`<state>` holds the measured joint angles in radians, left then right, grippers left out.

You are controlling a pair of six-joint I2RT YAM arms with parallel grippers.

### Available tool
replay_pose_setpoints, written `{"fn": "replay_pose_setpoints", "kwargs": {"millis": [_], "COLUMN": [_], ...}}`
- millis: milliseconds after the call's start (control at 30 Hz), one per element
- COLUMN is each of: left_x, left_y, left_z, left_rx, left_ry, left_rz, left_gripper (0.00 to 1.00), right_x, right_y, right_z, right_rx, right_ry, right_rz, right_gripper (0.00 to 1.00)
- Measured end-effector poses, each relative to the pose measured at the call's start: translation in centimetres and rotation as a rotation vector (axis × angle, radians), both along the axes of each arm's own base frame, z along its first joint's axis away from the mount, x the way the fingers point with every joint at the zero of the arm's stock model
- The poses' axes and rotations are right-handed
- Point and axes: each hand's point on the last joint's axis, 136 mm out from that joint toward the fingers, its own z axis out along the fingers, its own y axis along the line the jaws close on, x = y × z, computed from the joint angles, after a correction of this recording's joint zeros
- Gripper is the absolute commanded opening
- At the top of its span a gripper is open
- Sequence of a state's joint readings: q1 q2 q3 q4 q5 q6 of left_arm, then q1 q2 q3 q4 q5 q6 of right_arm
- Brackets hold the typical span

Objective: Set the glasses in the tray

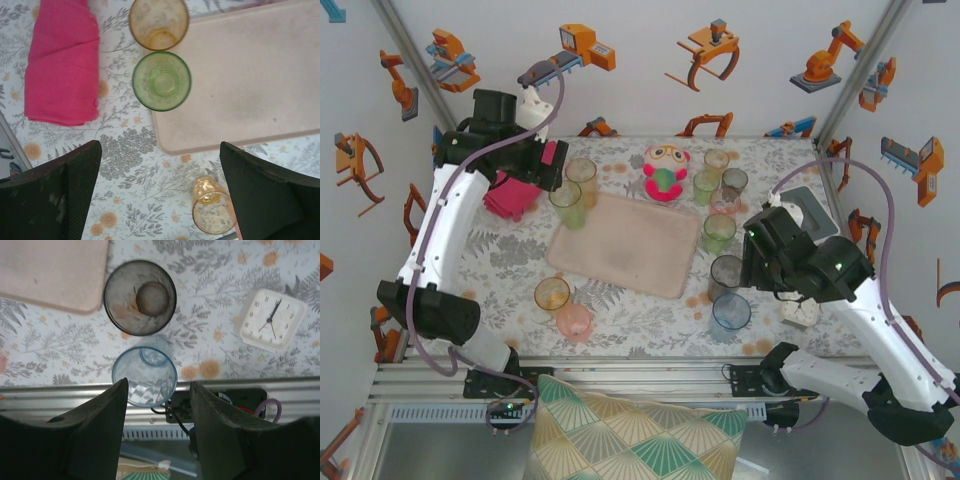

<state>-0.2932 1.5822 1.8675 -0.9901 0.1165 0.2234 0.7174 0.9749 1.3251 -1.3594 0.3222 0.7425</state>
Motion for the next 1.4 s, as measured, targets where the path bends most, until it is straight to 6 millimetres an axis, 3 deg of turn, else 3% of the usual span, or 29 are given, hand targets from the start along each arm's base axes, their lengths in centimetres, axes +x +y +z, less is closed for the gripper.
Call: {"fn": "replay_pose_setpoints", "kwargs": {"millis": [167, 367, 867, 1400], "left_x": [-3.9, -6.8, -8.0, -8.4], "left_y": [-3.0, -5.6, -6.5, -6.9], "left_z": [1.1, 1.1, -0.6, -0.8], "left_rx": [-0.014, -0.03, -0.03, -0.027], "left_ry": [-0.009, 0.005, 0.057, 0.062], "left_rz": [-0.135, -0.246, -0.285, -0.298], "left_gripper": [1.0, 0.99, 0.99, 0.98], "right_x": [-2.6, -4.4, -3.6, -3.0], "right_y": [-0.6, -0.8, 0.0, 0.0], "right_z": [-4.0, -6.6, -9.5, -11.2], "right_rx": [-0.004, 0.031, 0.042, 0.004], "right_ry": [0.133, 0.204, 0.221, 0.233], "right_rz": [-0.01, -0.025, -0.056, -0.071], "right_gripper": [0.5, 0.5, 0.47, 0.34]}}
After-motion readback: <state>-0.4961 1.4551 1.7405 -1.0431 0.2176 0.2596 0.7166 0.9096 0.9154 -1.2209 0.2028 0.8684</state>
